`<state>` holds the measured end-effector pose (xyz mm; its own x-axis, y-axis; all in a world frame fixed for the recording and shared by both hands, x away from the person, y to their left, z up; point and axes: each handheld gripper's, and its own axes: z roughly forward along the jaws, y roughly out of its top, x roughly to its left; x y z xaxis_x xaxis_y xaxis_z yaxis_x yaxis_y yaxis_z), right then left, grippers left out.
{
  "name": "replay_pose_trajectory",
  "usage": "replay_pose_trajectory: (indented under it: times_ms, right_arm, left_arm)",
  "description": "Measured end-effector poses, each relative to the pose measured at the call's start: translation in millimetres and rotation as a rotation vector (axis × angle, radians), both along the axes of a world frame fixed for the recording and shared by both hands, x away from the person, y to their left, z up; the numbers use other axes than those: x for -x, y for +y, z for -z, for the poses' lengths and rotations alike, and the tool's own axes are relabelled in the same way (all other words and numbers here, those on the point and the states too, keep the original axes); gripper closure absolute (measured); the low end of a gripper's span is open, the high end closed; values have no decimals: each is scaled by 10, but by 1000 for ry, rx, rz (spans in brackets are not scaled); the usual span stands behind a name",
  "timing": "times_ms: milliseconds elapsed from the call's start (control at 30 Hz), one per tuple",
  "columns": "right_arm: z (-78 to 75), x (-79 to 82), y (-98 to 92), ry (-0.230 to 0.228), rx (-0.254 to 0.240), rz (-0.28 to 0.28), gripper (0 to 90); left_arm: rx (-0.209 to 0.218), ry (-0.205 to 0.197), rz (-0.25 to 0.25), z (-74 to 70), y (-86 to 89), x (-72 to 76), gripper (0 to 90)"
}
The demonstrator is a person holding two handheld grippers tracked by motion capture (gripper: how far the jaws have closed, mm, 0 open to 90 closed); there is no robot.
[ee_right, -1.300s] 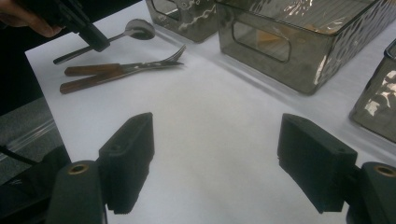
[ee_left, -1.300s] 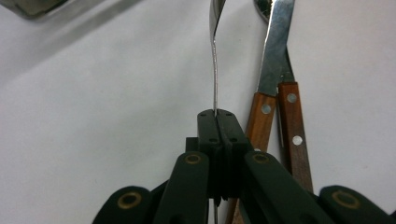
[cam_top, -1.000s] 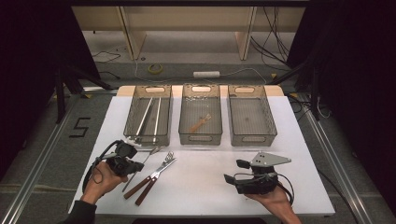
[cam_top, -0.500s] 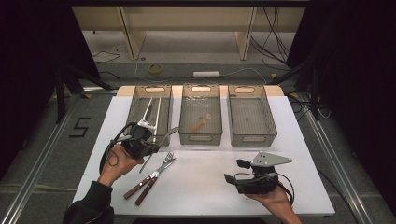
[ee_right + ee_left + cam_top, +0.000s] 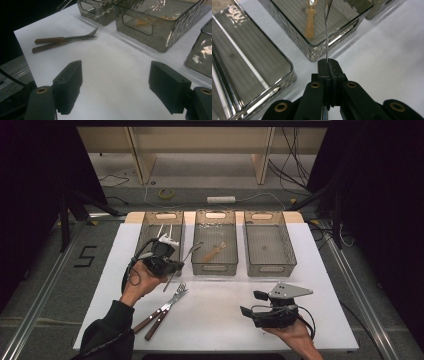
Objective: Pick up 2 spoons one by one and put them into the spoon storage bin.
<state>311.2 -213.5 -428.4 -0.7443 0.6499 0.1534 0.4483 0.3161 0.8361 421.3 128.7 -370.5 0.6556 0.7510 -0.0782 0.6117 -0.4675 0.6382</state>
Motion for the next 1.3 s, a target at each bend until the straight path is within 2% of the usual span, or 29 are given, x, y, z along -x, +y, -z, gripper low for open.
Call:
replay_pose_trajectory:
  times_ms: [200,567,767,1033,1300]
  right_arm:
    - [2,-1,0,1,1,0,281]
    - [4,-3,-4,1,-2,-1,281]
    - [7,-4,-2,3,-3,-3,281]
    - [6,-4,-7,4,-3,-2,281]
    - [5,-2,-12,4,-8,-2,281]
  left_arm:
    - [22,-19,-3,-19,-88,-119,891]
    - [53,-24,-26,-25,-132,-326,891]
    - [52,-37,-39,-34,-160,-421,891]
    - [66,-49,-42,-69,-260,-540,891]
    - [59,-64,-56,-44,-386,-666,891]
